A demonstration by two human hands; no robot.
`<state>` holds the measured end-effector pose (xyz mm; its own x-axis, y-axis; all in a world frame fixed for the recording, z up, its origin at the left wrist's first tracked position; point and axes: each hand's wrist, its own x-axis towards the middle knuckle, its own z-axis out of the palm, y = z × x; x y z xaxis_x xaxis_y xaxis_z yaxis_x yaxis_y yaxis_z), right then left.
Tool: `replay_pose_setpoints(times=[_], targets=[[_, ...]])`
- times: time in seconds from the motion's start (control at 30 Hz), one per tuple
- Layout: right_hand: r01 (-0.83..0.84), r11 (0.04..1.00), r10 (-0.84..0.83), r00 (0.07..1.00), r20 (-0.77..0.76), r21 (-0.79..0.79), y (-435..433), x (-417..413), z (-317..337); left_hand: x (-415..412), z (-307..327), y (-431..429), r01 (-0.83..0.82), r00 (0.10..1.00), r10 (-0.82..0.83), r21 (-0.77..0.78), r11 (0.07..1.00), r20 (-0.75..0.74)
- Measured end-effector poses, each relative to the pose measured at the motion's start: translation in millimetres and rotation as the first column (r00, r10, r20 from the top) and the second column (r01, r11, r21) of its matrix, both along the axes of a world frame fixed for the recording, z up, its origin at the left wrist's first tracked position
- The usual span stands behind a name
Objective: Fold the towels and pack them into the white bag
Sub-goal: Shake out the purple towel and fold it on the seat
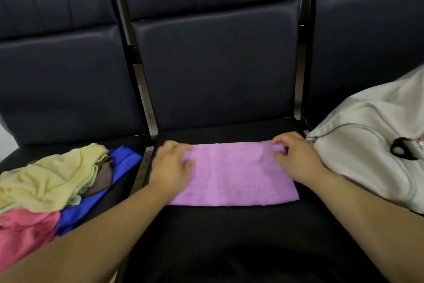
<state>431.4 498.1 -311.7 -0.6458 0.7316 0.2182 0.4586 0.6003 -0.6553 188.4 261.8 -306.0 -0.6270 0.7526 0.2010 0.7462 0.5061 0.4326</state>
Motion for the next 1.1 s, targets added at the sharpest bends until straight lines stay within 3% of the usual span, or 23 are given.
replay_pose_setpoints(times=[0.07, 0.13, 0.23, 0.3, 0.43, 0.53, 0.67, 0.73, 0.8, 0.97, 1.1], targets=[[-0.137, 0.988, 0.128, 0.986, 0.106, 0.073, -7, 3, -1, 26, -5, -2, 0.166, 0.983, -0.158, -0.079, 0.983, 0.097], [-0.248, 0.963, 0.208, 0.934, 0.29, 0.106, -12, 8, -2, 47, -12, -4, 0.243, 0.959, -0.205, -0.194, 0.95, 0.195], [-0.268, 0.958, 0.193, 0.86, 0.473, 0.096, -22, 20, 4, 57, -16, -6, 0.209, 0.977, -0.204, -0.432, 0.877, 0.059], [-0.275, 0.959, 0.196, 0.825, 0.531, 0.073, -38, 32, 10, 52, -8, -6, 0.161, 0.978, -0.204, -0.507, 0.847, -0.03], [-0.42, 0.892, 0.441, 0.719, 0.538, -0.169, -85, 57, 12, 48, -1, -3, 0.178, 0.97, -0.243, -0.588, 0.789, -0.032], [-0.451, 0.807, 0.577, 0.737, 0.351, -0.381, -110, 72, 12, 70, -1, -13, 0.207, 0.97, -0.245, -0.551, 0.808, 0.005], [-0.446, 0.853, 0.515, 0.804, 0.298, -0.271, -110, 84, 15, 118, -5, -53, 0.362, 0.926, -0.304, -0.296, 0.884, 0.225], [-0.458, 0.841, 0.533, 0.795, 0.291, -0.288, -112, 90, 10, 138, -2, -75, 0.487, 0.856, -0.406, -0.236, 0.841, 0.321], [-0.47, 0.828, 0.552, 0.779, 0.298, -0.305, -118, 95, 4, 151, -2, -91, 0.565, 0.814, -0.485, -0.241, 0.789, 0.318], [-0.432, 0.832, 0.532, 0.8, 0.278, -0.348, -133, 114, 7, 166, -10, -111, 0.471, 0.87, -0.431, -0.141, 0.871, 0.241], [-0.41, 0.849, 0.492, 0.843, 0.216, -0.334, -149, 126, 7, 166, -7, -123, 0.412, 0.871, -0.369, -0.072, 0.908, 0.325]])
